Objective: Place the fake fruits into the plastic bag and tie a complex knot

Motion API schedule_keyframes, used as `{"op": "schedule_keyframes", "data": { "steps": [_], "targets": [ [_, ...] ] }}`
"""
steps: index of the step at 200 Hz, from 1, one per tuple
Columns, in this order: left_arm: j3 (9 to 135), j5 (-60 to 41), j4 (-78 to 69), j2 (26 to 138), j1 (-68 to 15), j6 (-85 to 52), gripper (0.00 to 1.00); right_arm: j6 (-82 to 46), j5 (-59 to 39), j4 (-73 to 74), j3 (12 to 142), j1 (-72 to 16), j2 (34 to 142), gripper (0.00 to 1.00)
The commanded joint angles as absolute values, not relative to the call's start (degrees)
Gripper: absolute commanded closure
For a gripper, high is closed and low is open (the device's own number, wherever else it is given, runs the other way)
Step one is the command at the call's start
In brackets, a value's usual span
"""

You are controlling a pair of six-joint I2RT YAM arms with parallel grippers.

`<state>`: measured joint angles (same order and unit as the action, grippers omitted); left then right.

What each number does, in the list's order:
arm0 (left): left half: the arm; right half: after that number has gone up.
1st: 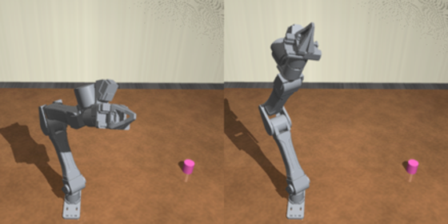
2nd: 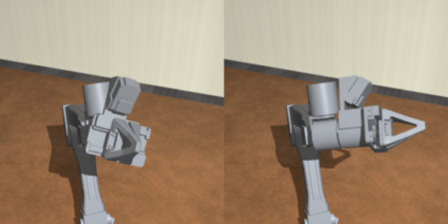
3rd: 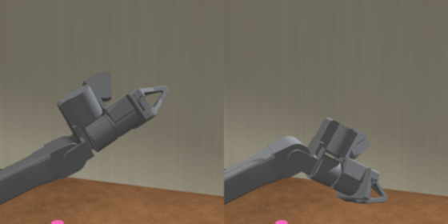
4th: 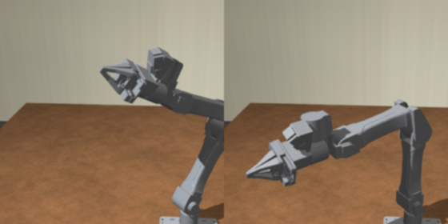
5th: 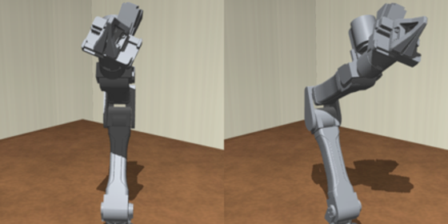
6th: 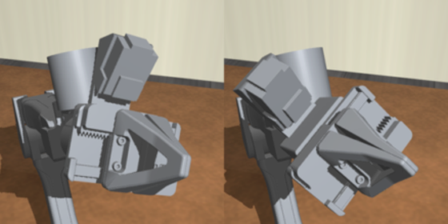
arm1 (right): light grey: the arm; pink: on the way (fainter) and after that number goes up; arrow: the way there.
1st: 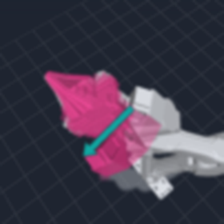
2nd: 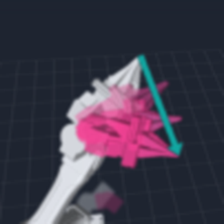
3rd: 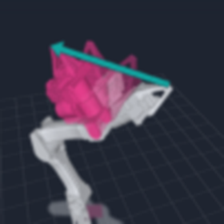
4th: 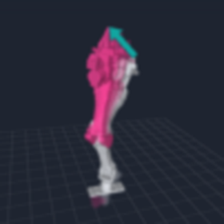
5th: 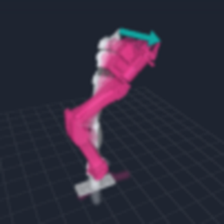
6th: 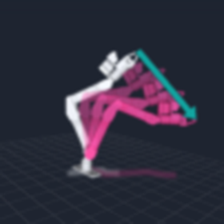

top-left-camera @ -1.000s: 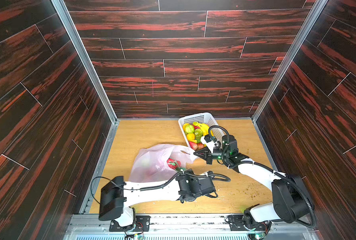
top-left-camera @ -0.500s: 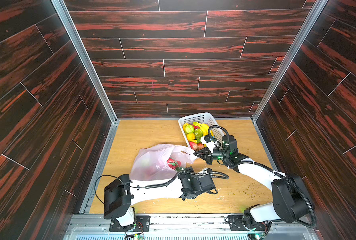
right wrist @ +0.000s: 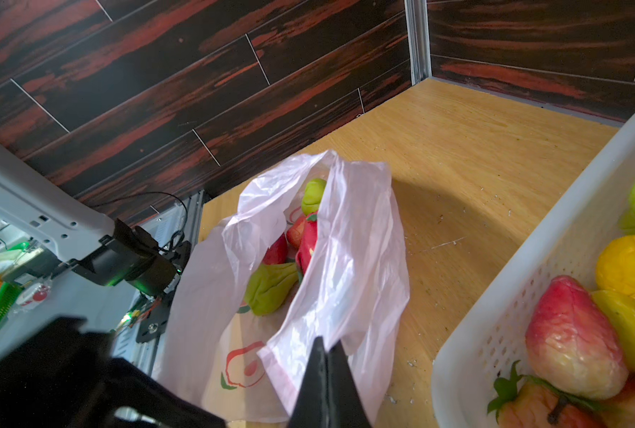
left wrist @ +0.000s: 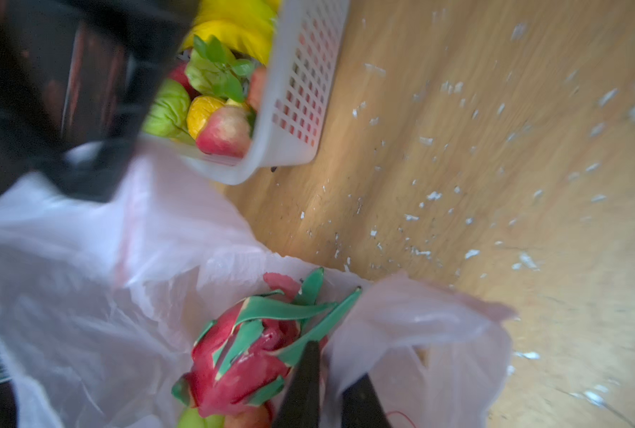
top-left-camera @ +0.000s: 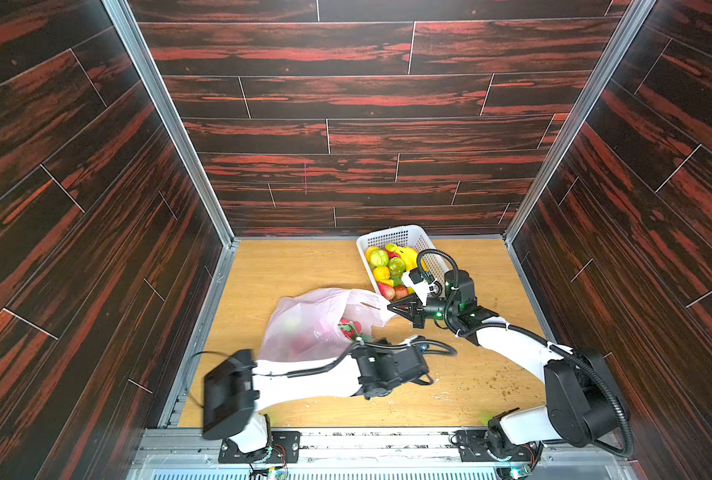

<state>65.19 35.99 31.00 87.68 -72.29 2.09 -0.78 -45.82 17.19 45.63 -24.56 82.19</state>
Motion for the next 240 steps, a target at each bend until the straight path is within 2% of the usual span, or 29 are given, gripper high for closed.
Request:
{"op": "schedule_keyframes", "data": {
  "steps": [1, 41, 69, 118, 141, 168, 194, 216, 240],
  "targets": [
    [63.29, 31.56, 26.83, 74.76, -70.61, 1.45, 0.88, -3.99, -48.34, 16.78, 46.85, -24.02, 77.2, 1.0],
    [58.55, 21.35, 23.64, 53.62, -61.98, -0.62, 0.93, -10.6, -51.78, 10.7, 52.45, -22.82, 73.77, 1.0],
    [59.29, 14.34, 24.97, 46.18, -52.35, -1.81, 0.98, -15.3, -53.46, 7.09, 56.25, -21.28, 71.66, 1.0],
    [66.8, -1.0, 27.51, 43.45, -36.68, -4.93, 1.0, -22.65, -53.87, 0.73, 61.97, -14.36, 63.07, 1.0],
    [70.44, -7.47, 25.84, 43.02, -31.9, -6.45, 1.0, -25.95, -54.52, -1.47, 64.05, -11.7, 58.14, 1.0],
    [76.52, -12.5, 24.96, 45.85, -29.78, -8.32, 1.0, -32.74, -55.61, -1.59, 68.1, -10.19, 55.81, 1.0],
    [79.7, -17.87, 22.17, 48.94, -28.31, -11.47, 1.0, -33.55, -55.3, -8.77, 75.38, -9.79, 57.25, 1.0],
    [78.46, -22.44, 18.16, 50.51, -27.01, -14.78, 1.0, -33.15, -53.29, -12.09, 77.16, -9.51, 57.45, 1.0],
    [71.22, -27.2, 9.91, 51.53, -25.68, -20.61, 1.0, -30.68, -50.11, -16.96, 76.11, -9.21, 57.3, 1.0]
  ]
}}
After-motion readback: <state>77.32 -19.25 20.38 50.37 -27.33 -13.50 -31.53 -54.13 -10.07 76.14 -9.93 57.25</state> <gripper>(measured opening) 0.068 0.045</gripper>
